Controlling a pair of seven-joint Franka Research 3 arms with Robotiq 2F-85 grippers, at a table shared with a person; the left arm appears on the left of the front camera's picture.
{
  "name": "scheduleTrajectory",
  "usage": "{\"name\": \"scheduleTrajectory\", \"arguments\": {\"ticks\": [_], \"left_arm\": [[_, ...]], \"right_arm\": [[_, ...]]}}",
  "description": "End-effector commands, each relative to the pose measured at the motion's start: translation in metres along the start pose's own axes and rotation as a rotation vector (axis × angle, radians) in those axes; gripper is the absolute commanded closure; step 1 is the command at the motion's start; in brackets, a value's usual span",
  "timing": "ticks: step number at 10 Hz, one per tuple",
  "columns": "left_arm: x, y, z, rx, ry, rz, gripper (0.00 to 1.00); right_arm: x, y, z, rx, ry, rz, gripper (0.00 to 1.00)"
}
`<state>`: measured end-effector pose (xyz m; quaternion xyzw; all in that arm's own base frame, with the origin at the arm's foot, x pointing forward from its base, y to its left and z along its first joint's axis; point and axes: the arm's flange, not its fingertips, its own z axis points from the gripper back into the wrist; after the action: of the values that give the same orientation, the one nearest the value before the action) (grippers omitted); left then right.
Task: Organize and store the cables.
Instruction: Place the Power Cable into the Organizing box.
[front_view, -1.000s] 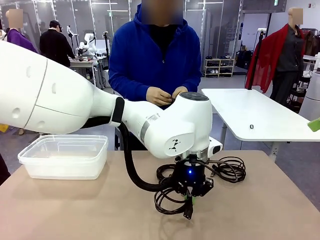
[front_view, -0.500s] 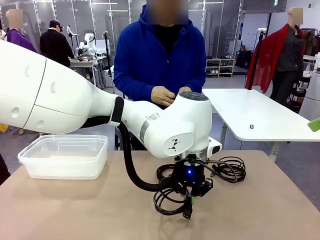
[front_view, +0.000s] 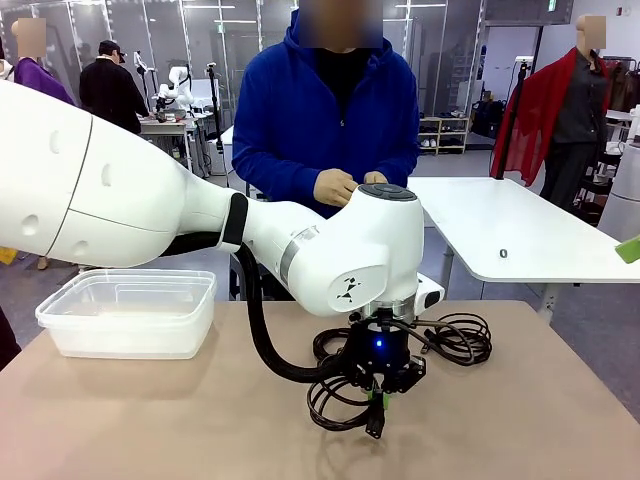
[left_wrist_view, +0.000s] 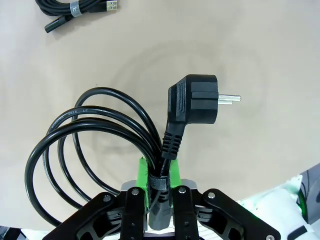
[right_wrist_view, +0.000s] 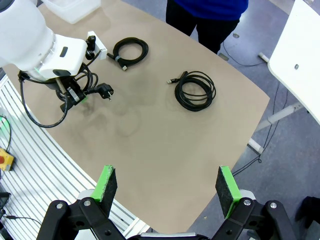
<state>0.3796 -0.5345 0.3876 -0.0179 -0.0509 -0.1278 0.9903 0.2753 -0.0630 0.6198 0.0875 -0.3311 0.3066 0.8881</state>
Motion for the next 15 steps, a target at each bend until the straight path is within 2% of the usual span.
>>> {"name": "scheduleTrajectory", "arguments": {"ticks": [1, 2, 5, 7, 8, 12, 15], "left_arm": [[-0.001, 0.005, 0.008, 0.043, -0.067, -0.015, 0.81], [-0.001, 0.015, 0.021, 0.025, -0.078, 0.0, 0.81], [-0.018, 0.051, 0.058, 0.06, -0.105, -0.076, 0.81], [-0.029, 0.09, 0.072, 0.062, -0.142, -0.126, 0.81], [-0.031, 0.109, 0.076, 0.039, -0.15, -0.085, 0.81], [-0.036, 0.181, 0.108, -0.017, -0.265, -0.124, 0.81], [-0.039, 0.226, 0.117, -0.016, -0.217, -0.214, 0.81]], "right_arm": [[0.0, 0.0, 0.0, 0.0, 0.001, 0.0, 0.0], [0.0, 0.0, 0.0, 0.0, 0.001, 0.0, 0.0], [0.0, 0.0, 0.0, 0.0, 0.001, 0.0, 0.0], [0.0, 0.0, 0.0, 0.0, 0.001, 0.0, 0.0], [0.0, 0.0, 0.0, 0.0, 0.001, 0.0, 0.0], [0.0, 0.0, 0.0, 0.0, 0.001, 0.0, 0.0], [0.0, 0.0, 0.0, 0.0, 0.001, 0.0, 0.0]]}}
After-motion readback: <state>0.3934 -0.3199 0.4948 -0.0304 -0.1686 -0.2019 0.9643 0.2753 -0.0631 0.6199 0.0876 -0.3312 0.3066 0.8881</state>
